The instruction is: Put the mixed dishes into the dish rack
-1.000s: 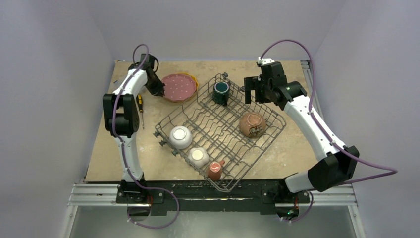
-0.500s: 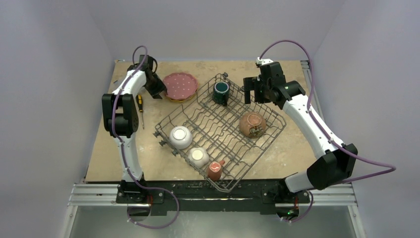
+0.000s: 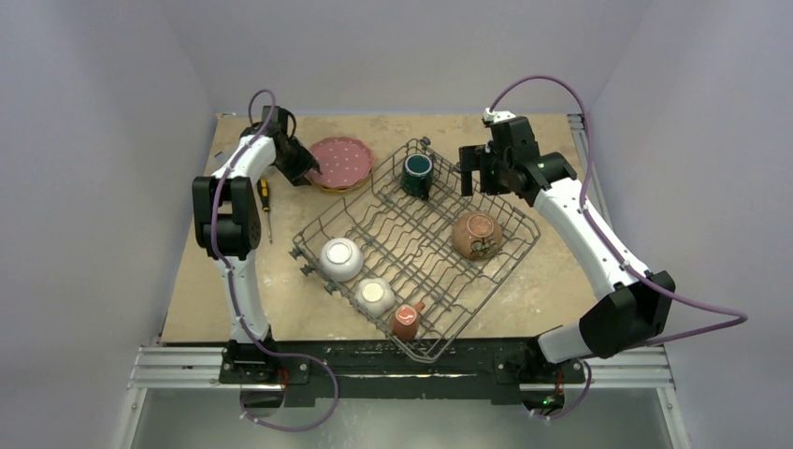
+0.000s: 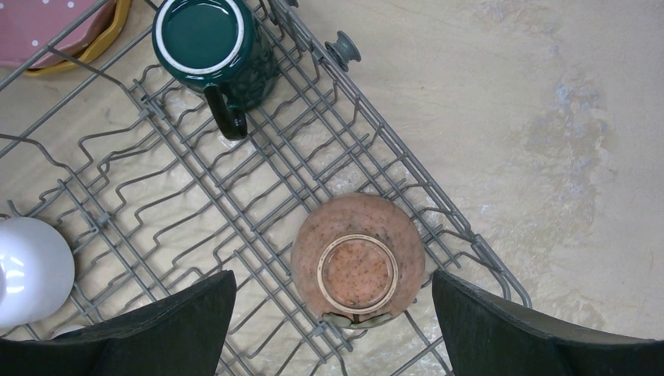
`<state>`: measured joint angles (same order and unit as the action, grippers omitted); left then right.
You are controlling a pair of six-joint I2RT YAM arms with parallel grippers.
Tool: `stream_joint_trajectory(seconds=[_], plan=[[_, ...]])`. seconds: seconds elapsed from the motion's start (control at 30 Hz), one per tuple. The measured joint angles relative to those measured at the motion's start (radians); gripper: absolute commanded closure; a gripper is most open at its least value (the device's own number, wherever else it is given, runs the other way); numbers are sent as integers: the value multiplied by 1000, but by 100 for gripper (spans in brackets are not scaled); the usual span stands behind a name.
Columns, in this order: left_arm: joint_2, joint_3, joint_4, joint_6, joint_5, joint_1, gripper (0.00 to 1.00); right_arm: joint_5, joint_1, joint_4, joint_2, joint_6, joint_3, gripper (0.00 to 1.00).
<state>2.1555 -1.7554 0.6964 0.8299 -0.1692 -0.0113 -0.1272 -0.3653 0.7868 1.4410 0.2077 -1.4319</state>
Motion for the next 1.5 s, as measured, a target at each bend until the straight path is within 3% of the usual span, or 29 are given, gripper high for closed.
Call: stream_joint_trajectory(seconds=[0.43,0.8,0.97,1.03,1.23,1.5], plan=[[0,31,-1,50,-1,1,58,14,0,-2,0,0,0,5],[7,43,-37,72,-6,1,71,14,0,-3,0,0,5,5],[7,64,-67,85,-20,3,70,14,0,-3,0,0,8,5],[7,68,-74,94,-27,5,73,14,0,-3,0,0,9,5],[6,72,-79,102,-41,11,100,15,0,-3,0,0,9,5],[-2,84,-98,106,-65,18,100,15,0,-3,0,0,9,5]])
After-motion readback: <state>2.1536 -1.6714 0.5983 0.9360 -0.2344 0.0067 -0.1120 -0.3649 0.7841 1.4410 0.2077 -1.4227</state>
